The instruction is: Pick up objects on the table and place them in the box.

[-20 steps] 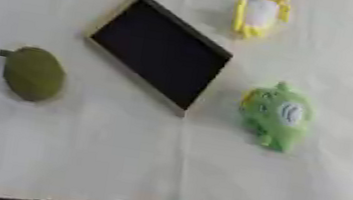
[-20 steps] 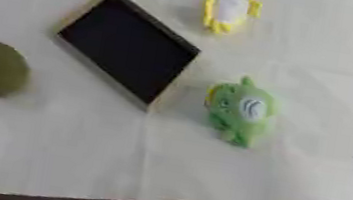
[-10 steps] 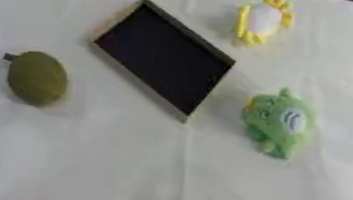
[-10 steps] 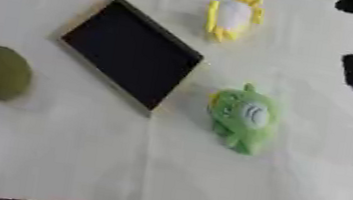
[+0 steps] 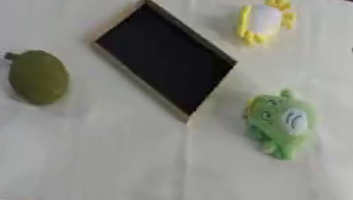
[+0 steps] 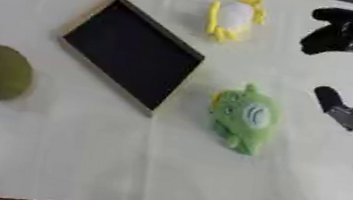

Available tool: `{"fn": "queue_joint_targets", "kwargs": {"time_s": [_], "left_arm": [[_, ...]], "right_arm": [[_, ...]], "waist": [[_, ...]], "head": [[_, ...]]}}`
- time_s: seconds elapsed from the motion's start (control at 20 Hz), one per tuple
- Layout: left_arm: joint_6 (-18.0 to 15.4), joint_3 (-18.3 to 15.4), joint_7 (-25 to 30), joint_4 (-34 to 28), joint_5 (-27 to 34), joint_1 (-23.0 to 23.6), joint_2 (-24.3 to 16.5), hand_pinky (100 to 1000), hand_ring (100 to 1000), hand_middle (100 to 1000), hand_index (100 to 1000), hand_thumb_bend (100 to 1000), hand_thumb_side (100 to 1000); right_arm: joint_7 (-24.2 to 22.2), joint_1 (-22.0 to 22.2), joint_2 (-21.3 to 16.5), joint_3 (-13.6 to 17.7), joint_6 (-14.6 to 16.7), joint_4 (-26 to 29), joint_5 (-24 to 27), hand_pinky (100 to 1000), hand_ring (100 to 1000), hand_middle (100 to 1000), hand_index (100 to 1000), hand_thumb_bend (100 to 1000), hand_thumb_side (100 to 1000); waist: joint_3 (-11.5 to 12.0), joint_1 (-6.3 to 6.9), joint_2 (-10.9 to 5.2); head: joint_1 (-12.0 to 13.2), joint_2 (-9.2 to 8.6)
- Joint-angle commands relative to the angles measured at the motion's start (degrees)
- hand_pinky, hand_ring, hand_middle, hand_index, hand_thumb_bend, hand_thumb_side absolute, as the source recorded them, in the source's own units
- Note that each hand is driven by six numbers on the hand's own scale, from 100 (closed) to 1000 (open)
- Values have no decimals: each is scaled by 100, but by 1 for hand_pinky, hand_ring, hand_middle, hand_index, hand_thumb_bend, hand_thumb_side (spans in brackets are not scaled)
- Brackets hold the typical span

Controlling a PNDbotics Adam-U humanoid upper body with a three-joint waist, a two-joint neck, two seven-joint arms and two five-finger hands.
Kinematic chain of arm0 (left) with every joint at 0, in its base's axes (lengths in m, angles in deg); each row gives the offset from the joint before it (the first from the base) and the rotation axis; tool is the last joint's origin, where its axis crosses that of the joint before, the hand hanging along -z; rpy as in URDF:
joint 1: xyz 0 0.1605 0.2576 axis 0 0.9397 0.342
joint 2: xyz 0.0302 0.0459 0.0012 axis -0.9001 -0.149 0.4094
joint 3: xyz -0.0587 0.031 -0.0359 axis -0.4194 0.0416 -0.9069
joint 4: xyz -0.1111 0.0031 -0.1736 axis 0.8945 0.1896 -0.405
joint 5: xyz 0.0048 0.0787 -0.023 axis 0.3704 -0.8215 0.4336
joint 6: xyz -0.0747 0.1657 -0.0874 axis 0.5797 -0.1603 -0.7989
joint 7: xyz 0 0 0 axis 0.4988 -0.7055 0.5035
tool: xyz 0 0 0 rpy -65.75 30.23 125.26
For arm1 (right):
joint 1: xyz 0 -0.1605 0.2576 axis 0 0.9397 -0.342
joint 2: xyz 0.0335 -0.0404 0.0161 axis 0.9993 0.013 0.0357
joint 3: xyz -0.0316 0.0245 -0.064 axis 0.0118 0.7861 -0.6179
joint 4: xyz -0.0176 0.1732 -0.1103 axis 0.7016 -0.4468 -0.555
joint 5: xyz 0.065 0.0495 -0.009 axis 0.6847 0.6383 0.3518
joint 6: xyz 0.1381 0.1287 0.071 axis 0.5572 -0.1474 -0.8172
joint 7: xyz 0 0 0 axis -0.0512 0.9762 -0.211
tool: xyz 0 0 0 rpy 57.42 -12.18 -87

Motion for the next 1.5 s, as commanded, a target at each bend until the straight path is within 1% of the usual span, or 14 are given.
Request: {"fn": "queue_joint_targets", "kwargs": {"time_s": [0.05,0.25,0.35,0.4,0.5,0.7,0.9,1.05,1.1,1.3,1.45,1.5], "left_arm": [[-2,7,37,-86,35,-72,-123,707,743,740,817,100,615],[10,21,61,-86,52,-84,-119,707,745,740,816,100,617],[13,31,75,-86,63,-86,-113,707,746,740,816,100,618],[17,35,83,-86,68,-86,-110,707,746,740,816,100,618],[20,39,93,-86,78,-88,-107,707,746,741,816,100,618],[27,49,110,-86,94,-91,-105,707,747,741,815,100,622],[40,56,127,-86,106,-88,-96,708,748,741,815,100,624],[46,59,136,-86,115,-84,-88,708,749,741,815,100,625],[47,60,139,-86,118,-83,-86,708,749,742,815,100,626],[54,67,152,-86,132,-83,-77,708,750,742,814,100,628],[58,68,157,-86,137,-84,-75,708,750,742,814,100,629],[59,69,160,-86,138,-85,-73,708,751,741,814,100,631]], "right_arm": [[-167,-112,-216,-63,2,-73,-89,971,1000,804,873,100,206],[-323,-161,-163,-168,-70,-179,-253,992,1000,818,891,100,234],[-426,-181,-118,-248,-167,-240,-259,1000,1000,817,900,100,272],[-529,-200,-93,-303,-238,-275,-211,1000,1000,815,902,100,275],[-780,-256,-52,-378,-390,-320,-77,1000,1000,814,905,100,200],[-1165,-373,5,-435,-657,-351,79,1000,1000,806,903,100,193],[-1324,-466,45,-480,-787,-392,-74,1000,1000,799,904,100,189],[-1344,-545,93,-541,-971,-465,-183,1000,1000,797,907,100,227],[-1337,-572,109,-563,-1040,-484,-230,1000,1000,801,909,100,269],[-1360,-635,195,-661,-1227,-542,-428,1000,1000,813,917,100,321],[-1381,-649,239,-708,-1286,-571,-531,1000,1000,813,918,100,320],[-1406,-646,266,-733,-1308,-595,-569,1000,1000,816,927,100,337]], "waist": [[7,10,-92],[15,11,-89],[22,12,-91],[27,12,-92],[33,13,-93],[43,8,-88],[54,-3,-85],[66,-10,-90],[69,-14,-92],[79,-28,-92],[82,-32,-89],[86,-36,-85]], "head": [[-38,-43],[-56,-27],[-65,-19],[-71,-18],[-80,-14],[-82,-5],[-89,9],[-94,17],[-98,18],[-106,18],[-108,18],[-111,20]]}}
